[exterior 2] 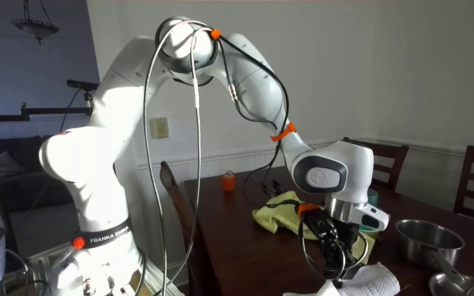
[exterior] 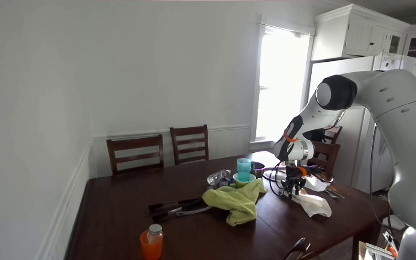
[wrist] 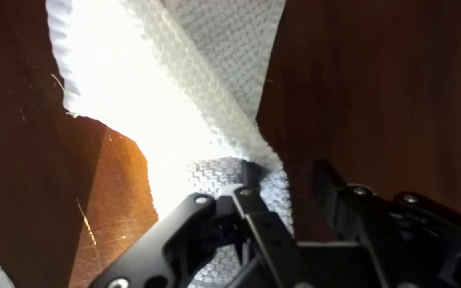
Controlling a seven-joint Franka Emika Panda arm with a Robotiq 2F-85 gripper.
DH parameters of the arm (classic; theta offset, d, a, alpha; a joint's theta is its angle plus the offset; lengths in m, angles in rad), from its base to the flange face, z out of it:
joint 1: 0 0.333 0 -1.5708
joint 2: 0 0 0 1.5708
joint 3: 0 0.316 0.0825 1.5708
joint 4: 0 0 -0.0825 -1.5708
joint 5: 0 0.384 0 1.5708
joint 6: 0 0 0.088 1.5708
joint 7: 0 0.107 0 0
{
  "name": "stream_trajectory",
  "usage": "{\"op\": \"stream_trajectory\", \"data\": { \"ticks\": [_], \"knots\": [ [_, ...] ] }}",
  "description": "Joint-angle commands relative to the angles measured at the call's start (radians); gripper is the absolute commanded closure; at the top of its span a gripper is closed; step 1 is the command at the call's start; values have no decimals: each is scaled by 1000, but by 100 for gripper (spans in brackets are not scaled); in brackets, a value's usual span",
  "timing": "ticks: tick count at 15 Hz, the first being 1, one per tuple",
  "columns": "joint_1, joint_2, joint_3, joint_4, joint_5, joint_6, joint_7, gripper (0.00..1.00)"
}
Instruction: Put the spoon on the paper towel and fold it
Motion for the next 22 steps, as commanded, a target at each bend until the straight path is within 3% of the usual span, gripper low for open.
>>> {"op": "stream_trajectory", "data": {
  "ticks": [1, 5, 10, 15, 22],
  "knots": [
    [18, -25, -7, -26, 39, -41, 32, 28],
    [41, -31, -15, -13, 66, -120, 112, 1],
    [95, -21, -46, -11, 75, -104, 227, 0],
    [80, -77, -66, -23, 95, -114, 196, 0],
    [78, -181, -141, -38, 35, -122, 139, 0]
  ]
}}
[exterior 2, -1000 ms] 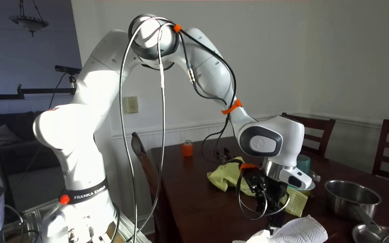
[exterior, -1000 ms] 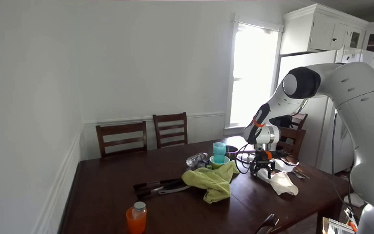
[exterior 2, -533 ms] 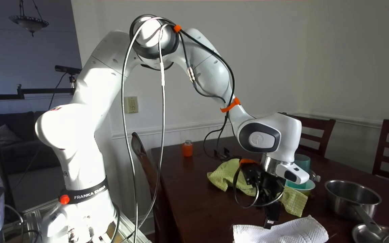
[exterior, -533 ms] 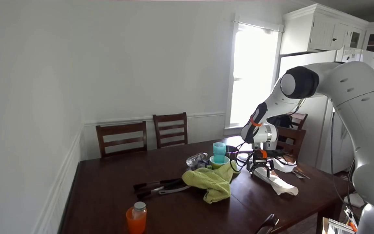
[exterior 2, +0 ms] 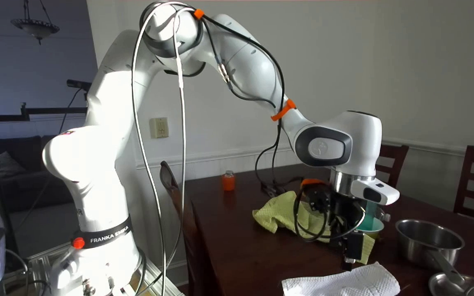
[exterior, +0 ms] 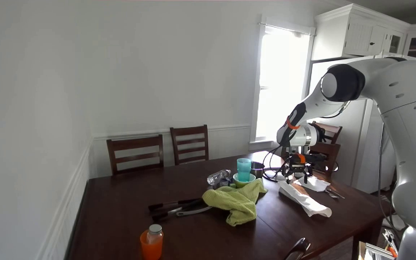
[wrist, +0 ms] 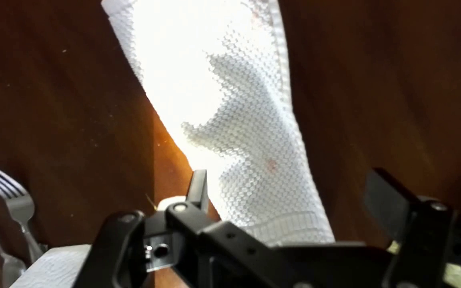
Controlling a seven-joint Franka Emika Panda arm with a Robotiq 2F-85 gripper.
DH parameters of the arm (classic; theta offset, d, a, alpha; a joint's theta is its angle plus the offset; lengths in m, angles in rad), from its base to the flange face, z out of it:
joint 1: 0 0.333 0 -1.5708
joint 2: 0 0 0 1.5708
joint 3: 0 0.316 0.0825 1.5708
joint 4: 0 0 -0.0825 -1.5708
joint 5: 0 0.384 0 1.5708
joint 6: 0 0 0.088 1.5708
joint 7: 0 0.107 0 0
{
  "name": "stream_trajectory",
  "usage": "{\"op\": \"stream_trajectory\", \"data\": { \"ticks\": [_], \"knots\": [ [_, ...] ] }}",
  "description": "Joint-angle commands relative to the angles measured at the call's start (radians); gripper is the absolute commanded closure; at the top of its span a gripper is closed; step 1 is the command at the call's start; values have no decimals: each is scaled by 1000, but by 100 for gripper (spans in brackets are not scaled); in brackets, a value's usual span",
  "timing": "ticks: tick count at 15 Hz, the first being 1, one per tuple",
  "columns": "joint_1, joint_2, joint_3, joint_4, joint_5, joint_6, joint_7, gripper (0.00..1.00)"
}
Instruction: Put the spoon on the paper towel and fold it
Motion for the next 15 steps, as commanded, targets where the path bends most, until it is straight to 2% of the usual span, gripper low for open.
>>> {"op": "stream_trajectory", "data": {
  "ticks": [1, 8, 10, 15],
  "knots": [
    [-6, -74, -31, -34, -27, -2, -67, 0],
    [-48, -127, -46, -35, -27, 22, -232, 0],
    [-47, -93, -41, 3, -17, 2, -209, 0],
    [-53, -101, -41, 3, -17, 2, -226, 0]
  ]
}}
